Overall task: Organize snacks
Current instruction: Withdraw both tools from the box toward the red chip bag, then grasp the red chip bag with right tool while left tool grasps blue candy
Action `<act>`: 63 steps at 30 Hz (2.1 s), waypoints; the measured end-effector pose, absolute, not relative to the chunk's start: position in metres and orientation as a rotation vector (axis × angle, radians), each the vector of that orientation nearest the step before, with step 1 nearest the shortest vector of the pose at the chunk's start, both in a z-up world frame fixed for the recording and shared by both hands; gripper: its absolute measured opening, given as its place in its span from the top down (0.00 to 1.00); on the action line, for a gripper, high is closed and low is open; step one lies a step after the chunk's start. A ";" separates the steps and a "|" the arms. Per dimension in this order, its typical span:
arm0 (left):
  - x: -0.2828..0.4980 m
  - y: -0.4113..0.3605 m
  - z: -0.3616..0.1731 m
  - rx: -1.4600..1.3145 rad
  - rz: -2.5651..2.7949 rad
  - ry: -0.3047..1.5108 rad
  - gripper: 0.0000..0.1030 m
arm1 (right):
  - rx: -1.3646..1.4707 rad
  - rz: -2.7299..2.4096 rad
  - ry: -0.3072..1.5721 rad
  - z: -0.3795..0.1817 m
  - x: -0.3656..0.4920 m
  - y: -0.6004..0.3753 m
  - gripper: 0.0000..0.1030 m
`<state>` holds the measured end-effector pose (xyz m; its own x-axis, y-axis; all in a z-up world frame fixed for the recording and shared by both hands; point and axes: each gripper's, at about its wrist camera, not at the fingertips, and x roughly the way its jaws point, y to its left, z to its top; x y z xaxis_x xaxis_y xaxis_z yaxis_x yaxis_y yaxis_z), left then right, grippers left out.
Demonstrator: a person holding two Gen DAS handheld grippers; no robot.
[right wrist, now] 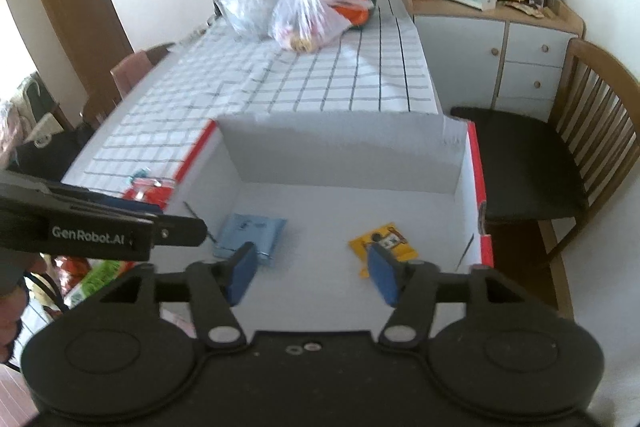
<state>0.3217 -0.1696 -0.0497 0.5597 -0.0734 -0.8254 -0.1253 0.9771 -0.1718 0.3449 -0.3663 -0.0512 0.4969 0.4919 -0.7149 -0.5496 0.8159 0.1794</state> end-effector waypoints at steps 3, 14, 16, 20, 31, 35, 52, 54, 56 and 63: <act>0.309 -0.164 -0.041 -0.219 0.022 0.944 0.43 | -0.061 0.638 0.824 -0.043 0.333 -0.364 0.35; 0.261 -0.128 -0.015 -0.220 -0.004 0.852 0.35 | -0.039 0.649 0.753 -0.016 0.290 -0.333 0.16; 0.253 -0.117 -0.011 -0.220 0.001 0.841 0.35 | -0.032 0.653 0.748 -0.012 0.283 -0.323 0.13; 0.238 -0.095 -0.006 -0.217 0.003 0.826 0.34 | -0.025 0.652 0.744 -0.007 0.272 -0.302 0.09; 0.210 -0.026 -0.002 -0.241 0.009 0.794 0.20 | -0.034 0.658 0.759 -0.004 0.252 -0.237 0.00; 0.210 0.006 -0.004 -0.240 0.020 0.813 0.20 | -0.041 0.652 0.777 -0.008 0.251 -0.211 0.00; 0.272 0.126 -0.012 -0.259 0.035 0.969 0.20 | -0.070 0.602 0.935 -0.041 0.291 -0.102 0.00; 0.282 0.135 -0.017 -0.259 0.037 0.993 0.20 | -0.066 0.597 0.960 -0.047 0.299 -0.092 0.00; 0.292 0.141 -0.025 -0.266 0.038 1.022 0.20 | -0.069 0.588 0.982 -0.054 0.306 -0.084 0.00; 0.327 0.159 -0.064 -0.296 0.045 1.132 0.20 | -0.120 0.540 1.101 -0.096 0.333 -0.051 0.00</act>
